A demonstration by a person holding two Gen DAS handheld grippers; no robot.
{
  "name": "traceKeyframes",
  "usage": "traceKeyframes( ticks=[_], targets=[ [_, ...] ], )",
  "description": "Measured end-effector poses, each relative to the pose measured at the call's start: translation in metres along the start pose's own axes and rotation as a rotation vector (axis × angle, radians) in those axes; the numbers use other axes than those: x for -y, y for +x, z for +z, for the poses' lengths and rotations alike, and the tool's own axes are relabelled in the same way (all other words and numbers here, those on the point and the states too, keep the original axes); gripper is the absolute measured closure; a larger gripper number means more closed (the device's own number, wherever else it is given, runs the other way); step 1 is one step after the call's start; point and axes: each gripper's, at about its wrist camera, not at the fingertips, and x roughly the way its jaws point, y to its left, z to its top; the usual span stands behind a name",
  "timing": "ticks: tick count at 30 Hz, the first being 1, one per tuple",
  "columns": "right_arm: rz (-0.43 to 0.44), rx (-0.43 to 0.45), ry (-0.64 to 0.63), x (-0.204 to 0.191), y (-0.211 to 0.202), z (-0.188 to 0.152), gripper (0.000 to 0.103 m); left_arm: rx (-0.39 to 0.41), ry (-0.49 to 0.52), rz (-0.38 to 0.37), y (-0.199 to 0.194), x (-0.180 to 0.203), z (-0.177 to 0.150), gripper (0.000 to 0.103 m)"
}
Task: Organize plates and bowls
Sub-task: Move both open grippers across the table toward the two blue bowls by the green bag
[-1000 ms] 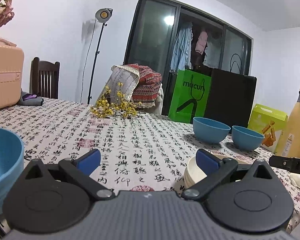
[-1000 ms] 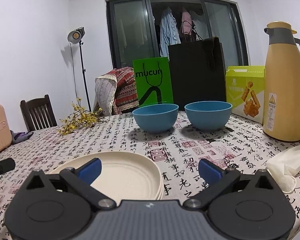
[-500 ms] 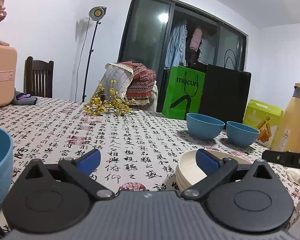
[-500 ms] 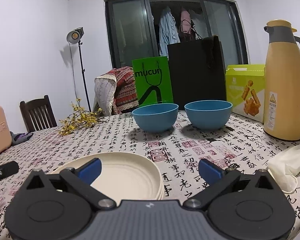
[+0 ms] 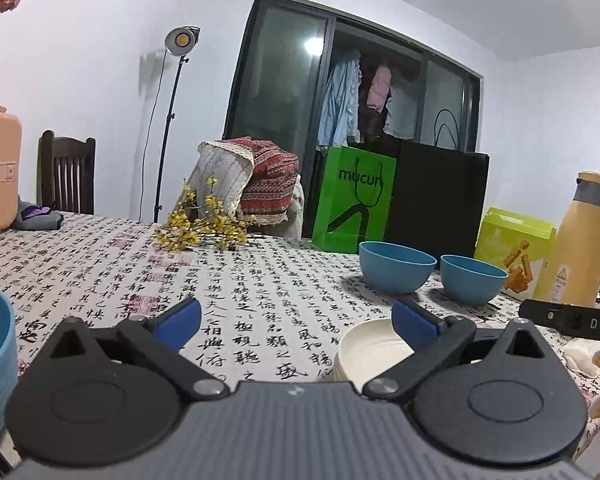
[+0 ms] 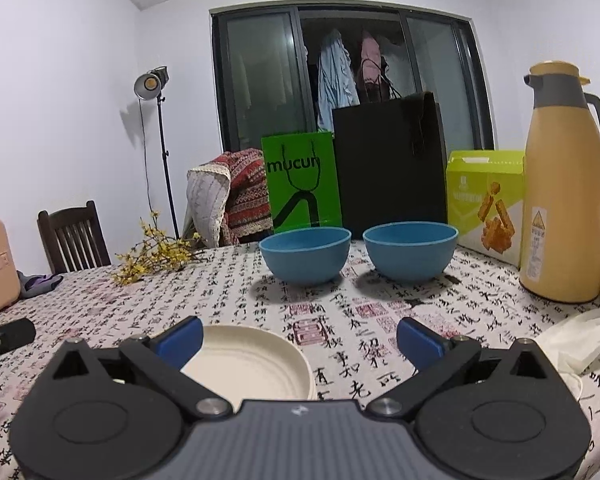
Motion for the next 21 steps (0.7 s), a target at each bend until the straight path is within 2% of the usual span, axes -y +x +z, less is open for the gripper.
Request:
traceKeyframes(
  ticks=[13,18,21],
  targets=[
    [-0.009,0.036,-0.020,-0.004,-0.012,0.030,0.000,0.013,0.036,-0.024,-0.011,0.016,0.025,0.000],
    [0.007,0.045,0.015,0.004,-0.023,0.030,0.000,0.033,0.064,-0.019,-0.016,0.019,0.030,0.000],
    [0.031,0.047,-0.015,0.002,-0.024,0.035,0.000,0.038,0.055,-0.031,-0.017,0.021,0.032,0.000]
  ],
)
